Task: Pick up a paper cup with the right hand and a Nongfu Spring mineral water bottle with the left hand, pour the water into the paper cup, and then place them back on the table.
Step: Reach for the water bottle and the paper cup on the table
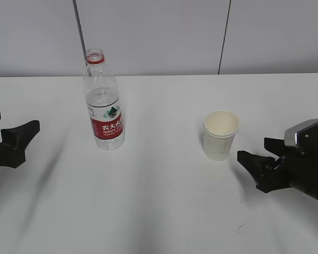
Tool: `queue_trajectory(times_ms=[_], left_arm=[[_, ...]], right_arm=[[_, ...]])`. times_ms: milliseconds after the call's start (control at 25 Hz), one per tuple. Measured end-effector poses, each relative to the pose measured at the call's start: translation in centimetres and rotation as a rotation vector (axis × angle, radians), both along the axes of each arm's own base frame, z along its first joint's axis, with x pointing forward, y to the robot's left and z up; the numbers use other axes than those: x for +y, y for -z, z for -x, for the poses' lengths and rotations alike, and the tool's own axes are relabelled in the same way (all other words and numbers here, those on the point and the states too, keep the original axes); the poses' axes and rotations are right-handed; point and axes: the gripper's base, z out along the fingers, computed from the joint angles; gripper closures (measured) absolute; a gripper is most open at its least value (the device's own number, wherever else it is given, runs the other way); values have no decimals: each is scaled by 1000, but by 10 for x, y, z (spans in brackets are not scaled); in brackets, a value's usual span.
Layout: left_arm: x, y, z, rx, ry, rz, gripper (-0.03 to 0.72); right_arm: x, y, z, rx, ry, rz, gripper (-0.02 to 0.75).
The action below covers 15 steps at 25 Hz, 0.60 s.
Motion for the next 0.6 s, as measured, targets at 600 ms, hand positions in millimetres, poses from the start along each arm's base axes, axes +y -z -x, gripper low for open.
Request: queue_trajectory(times_ms=[600], left_arm=[[0,0,0,-2,0,1,134]], right_arm=[[10,34,-58,-44,-176,21,64]])
